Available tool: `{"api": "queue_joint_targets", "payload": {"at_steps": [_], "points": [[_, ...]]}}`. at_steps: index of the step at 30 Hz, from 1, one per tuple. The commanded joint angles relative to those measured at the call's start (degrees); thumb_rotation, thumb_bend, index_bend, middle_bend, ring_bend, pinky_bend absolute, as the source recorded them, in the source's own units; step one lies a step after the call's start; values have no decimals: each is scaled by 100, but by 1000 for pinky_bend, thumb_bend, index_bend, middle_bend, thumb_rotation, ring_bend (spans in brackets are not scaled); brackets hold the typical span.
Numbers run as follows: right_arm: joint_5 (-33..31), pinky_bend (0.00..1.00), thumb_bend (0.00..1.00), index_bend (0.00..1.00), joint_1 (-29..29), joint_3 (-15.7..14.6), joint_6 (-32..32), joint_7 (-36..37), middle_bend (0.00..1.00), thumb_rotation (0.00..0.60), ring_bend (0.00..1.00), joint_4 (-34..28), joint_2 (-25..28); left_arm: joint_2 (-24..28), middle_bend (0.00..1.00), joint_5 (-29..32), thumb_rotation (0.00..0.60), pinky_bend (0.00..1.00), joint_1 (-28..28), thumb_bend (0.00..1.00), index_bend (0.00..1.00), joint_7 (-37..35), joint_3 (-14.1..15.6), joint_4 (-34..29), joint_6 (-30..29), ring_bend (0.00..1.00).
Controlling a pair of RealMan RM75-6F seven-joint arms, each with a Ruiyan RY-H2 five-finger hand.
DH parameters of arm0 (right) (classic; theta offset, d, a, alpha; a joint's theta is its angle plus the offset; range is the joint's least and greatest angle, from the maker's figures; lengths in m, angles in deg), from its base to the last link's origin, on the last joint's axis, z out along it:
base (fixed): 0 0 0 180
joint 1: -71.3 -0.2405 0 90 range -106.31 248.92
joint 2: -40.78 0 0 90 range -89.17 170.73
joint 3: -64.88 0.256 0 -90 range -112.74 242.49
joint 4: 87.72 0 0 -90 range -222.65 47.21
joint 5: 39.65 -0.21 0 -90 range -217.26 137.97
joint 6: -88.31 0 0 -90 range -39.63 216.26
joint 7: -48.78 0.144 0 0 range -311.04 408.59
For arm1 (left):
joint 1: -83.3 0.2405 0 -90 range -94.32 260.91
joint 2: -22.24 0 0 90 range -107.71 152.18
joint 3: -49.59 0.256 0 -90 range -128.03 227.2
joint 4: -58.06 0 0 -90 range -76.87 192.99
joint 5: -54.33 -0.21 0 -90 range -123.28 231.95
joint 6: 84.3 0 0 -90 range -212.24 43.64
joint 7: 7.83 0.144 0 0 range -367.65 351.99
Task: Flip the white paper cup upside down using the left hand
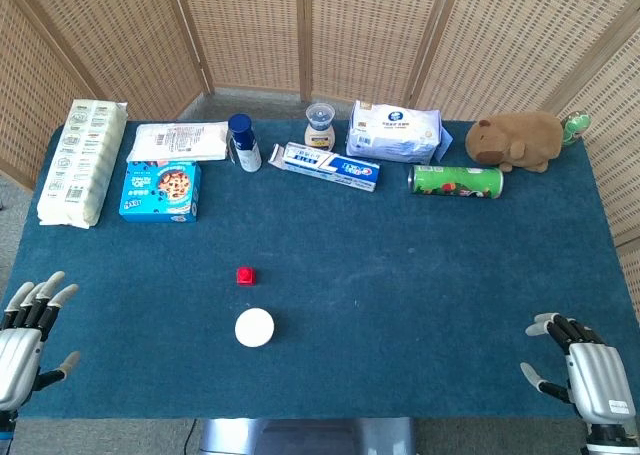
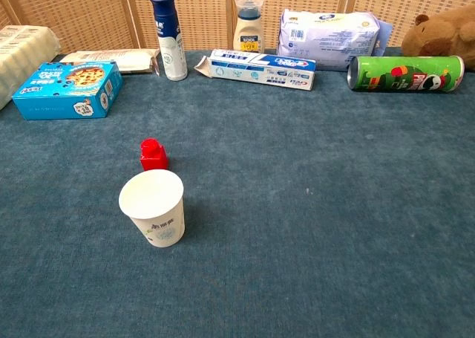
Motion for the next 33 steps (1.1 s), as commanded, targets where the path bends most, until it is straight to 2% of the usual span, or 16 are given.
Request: {"api": "queue_joint_targets", "payload": {"at_steps": [1,11,19,25,33], "points": [[-12,366,252,412,-9,5,15,-12,332,600,313,2,-6,-16,0,18,583,0,-26,236,103,30,0,-7,58,0],[61,366,252,413,70,-38,-120,9,332,600,313,-73,68,98,0,-150,582,0,-361,230,102,290,-14,-194,553,0],[144,366,252,413,170,-90,-275,119,332,600,313,-61,103,191,0,18,580,0,-1224,201,102,731,-287,-673,1756,0],[167,366,252,413,236,-100,-386,185,332,600,313,-60,150,-121,0,406,578,0,-1907,188,102,1431,-557,-929,2658,0],[133,366,252,413,394,-137,-583,297,332,600,313,-19,250,-846,0,1115,581,0,-2631,189,102,2509,-799,-991,3433,0]]}}
